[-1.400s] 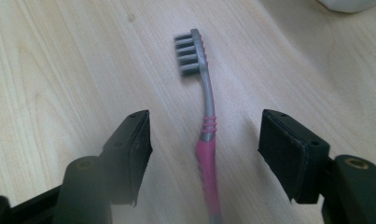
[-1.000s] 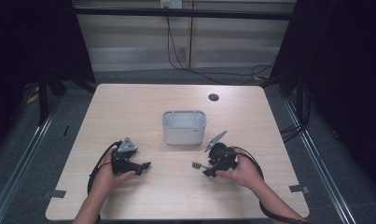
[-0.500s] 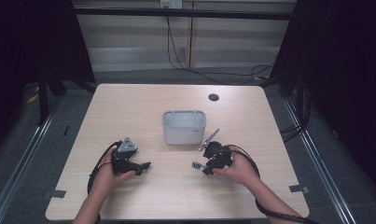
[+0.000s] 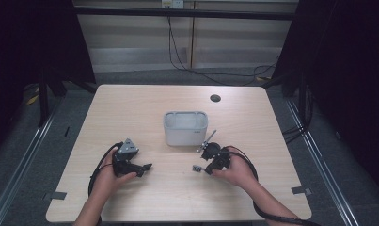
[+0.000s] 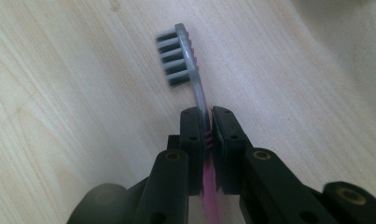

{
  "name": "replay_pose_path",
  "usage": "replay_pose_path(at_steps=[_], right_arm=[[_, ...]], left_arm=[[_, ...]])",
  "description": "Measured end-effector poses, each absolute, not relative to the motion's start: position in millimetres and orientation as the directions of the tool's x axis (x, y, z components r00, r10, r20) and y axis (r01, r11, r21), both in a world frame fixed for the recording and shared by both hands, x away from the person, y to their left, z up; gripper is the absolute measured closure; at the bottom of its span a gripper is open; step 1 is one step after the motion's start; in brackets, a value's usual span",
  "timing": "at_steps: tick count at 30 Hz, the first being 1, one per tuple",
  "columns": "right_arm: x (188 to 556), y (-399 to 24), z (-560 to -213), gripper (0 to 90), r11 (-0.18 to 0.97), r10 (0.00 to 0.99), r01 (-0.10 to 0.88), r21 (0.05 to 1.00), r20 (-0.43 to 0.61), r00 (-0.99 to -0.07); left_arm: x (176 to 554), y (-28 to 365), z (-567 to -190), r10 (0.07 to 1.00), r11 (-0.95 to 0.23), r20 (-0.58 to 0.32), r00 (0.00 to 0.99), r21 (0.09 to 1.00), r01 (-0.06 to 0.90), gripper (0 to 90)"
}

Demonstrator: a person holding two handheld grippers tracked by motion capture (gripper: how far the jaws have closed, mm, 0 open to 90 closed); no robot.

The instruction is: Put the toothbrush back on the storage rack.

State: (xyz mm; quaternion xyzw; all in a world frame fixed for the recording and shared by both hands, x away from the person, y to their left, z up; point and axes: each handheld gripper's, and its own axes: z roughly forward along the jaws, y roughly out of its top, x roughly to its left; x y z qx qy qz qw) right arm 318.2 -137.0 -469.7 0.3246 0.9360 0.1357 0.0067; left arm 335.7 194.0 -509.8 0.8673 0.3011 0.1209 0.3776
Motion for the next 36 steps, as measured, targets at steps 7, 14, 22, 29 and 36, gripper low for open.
replay_pose_path(at_steps=[7,14,22,29,36], right_arm=[[317.3,-142.3,-470.8,84.2,0.731,0.615,0.619,0.288,0.115,-0.78],[317.5,-148.2,-463.1,84.2,0.696,0.628,0.636,0.332,0.148,-0.764],[318.4,-154.2,-450.4,84.2,0.657,0.633,0.641,0.396,0.171,-0.755],[321.1,-161.0,-439.8,84.2,0.619,0.645,0.646,0.447,0.179,-0.743],[322.8,-166.5,-433.0,84.3,0.587,0.659,0.65,0.482,0.181,-0.73]], left_arm=[[335.8,194.1,-509.8,0.614,-0.534,-0.016,0.789,0.728,0.43,16.2],[335.7,194.1,-509.8,0.614,-0.534,-0.016,0.789,0.728,0.43,16.1],[335.7,194.1,-509.7,0.614,-0.534,-0.017,0.789,0.728,0.43,16.2],[335.8,194.1,-509.7,0.614,-0.534,-0.017,0.789,0.728,0.431,16.1],[335.7,194.1,-509.7,0.614,-0.534,-0.017,0.789,0.728,0.431,16.2]])
